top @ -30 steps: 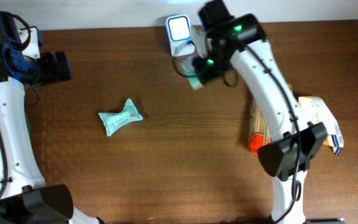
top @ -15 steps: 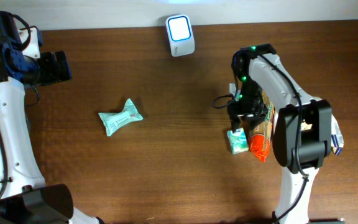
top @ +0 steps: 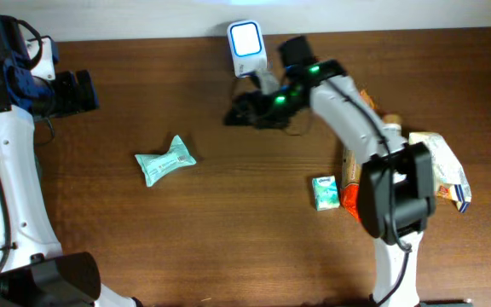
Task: Scan the item barcode
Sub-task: 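Lower the Kleenex pack beside the pasta package and release, then reach the right gripper to the teal wipes pouch and grasp it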
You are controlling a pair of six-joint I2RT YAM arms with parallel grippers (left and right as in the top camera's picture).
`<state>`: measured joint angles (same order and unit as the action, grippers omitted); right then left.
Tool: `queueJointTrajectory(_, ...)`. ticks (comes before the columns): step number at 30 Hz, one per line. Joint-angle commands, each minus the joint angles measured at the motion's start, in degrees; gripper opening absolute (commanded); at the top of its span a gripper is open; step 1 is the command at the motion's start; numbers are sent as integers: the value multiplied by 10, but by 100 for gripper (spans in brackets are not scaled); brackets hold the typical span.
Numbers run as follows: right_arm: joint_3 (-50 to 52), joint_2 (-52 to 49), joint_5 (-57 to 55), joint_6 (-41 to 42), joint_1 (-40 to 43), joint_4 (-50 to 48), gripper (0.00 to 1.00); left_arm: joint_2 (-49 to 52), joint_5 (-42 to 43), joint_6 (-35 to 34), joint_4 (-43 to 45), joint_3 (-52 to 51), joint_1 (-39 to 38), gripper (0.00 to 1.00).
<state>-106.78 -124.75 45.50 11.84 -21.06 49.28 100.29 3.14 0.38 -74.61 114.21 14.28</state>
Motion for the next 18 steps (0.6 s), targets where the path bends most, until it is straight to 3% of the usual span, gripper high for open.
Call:
queueJointTrajectory(1, -6, 6, -71, 56, -85, -58, 93, -2, 0, 5, -1, 3, 2, 99)
queueJointTrajectory(5, -6, 6, -274, 78, -197, -162, 93, -3, 0, 5, -1, 3, 3, 99)
queueJointTrajectory(8, -6, -5, -355, 78, -259, -238, 93, -3, 0, 5, -1, 3, 3, 99)
queueJointTrajectory(11, -6, -60, -360, 78, -282, -309, 93, -3, 0, 5, -1, 3, 2, 99)
queueJointTrajectory(18, -6, -123, -274, 60, -285, -316, 92, -2, 0, 5, -1, 3, 3, 99)
